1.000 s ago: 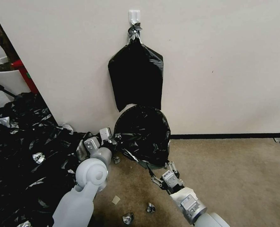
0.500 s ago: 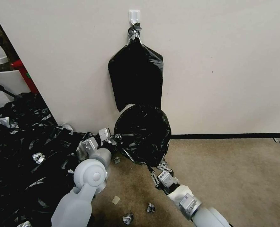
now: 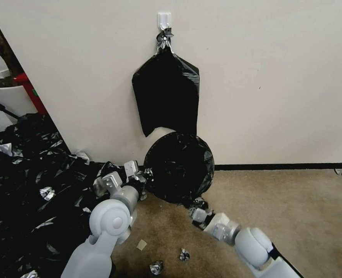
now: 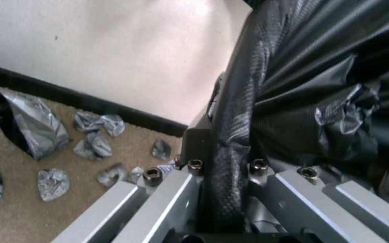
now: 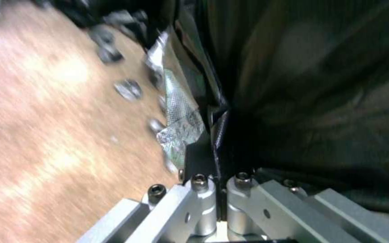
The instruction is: Place a trash bag onto the trash bin.
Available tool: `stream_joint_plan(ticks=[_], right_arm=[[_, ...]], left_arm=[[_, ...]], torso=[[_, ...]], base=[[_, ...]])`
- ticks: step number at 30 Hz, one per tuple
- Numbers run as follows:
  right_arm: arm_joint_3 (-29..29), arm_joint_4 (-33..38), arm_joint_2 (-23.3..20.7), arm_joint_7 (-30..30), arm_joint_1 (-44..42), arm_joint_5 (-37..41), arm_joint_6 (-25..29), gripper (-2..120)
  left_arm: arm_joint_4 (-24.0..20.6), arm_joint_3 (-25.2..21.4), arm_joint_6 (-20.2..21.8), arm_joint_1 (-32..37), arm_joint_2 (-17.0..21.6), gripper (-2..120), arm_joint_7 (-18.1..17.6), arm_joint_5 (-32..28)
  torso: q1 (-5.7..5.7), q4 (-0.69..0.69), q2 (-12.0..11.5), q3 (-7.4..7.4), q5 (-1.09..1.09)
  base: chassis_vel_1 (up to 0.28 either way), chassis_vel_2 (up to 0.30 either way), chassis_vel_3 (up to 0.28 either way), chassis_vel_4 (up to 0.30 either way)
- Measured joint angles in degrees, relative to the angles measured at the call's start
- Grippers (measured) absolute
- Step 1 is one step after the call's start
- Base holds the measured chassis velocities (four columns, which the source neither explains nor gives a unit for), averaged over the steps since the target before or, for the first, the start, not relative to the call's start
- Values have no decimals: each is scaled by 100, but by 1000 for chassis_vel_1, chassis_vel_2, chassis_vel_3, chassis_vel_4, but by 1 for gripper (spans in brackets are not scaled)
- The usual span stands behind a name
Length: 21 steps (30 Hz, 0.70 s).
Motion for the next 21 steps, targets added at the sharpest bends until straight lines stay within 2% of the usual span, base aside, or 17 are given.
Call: stream_joint_plan(ticks=[2,4,5,6,8,9,10,12,13,15,17,19,20,21], right_arm=[[23,1,-30,36,-19,40,16,0],[3,42,-184,22,-113,588,296,2],[3,42,-184,22,-113,588,296,2],[0,69,-282,-198,-176,1014,686,9],[122,70,-422,-1034,-268,1619,1346,17],[122,70,-422,-1034,-268,1619,1346,17],[279,39,-495,-1604,-326,1863,1642,25],[540,12,-594,-2346,-427,2176,1846,33],[540,12,-594,-2346,-427,2176,1846,33],[809,61,-671,-3156,-502,2767,1871,43],[855,87,-681,-3335,-511,2923,1863,46],[941,245,-719,-3848,-534,3796,1700,58],[941,245,-719,-3848,-534,3796,1700,58],[908,360,-732,-3857,-542,4314,1554,61]], left_arm=[[0,-5,0,0,1,2,0,14],[34,-25,-52,-11,11,2,4,79],[34,-25,-52,-11,11,2,4,79],[96,-24,-161,-33,18,2,30,200],[227,-23,-365,-82,30,2,137,470],[227,-23,-365,-82,30,2,137,470],[297,-17,-440,-113,38,2,195,584],[389,-7,-497,-146,40,2,238,685],[389,-7,-497,-146,40,2,238,685],[468,17,-581,-161,33,2,292,780],[480,22,-593,-161,31,2,303,799],[537,72,-666,-140,19,2,372,920],[537,72,-666,-140,19,2,372,920],[558,107,-707,-119,12,2,403,983]], torso=[[0,-1,0,0,0],[0,-1,0,0,-1],[0,-1,0,0,-1],[0,-1,0,0,0],[0,-1,0,0,0],[0,-1,0,0,0],[0,0,0,0,0],[0,-2,0,0,1],[0,-2,0,0,1],[0,-2,0,0,0],[0,-2,1,0,0],[0,-1,0,0,0],[0,-1,0,0,0],[0,-2,0,0,0]], base=[[0,0,0,0],[0,0,0,0],[0,0,0,0],[0,0,0,0],[0,0,0,0],[0,0,0,0],[0,0,0,0],[0,0,0,0],[0,0,0,0],[0,0,0,0],[0,0,0,0],[0,0,0,0],[0,0,0,0],[0,0,0,0]])
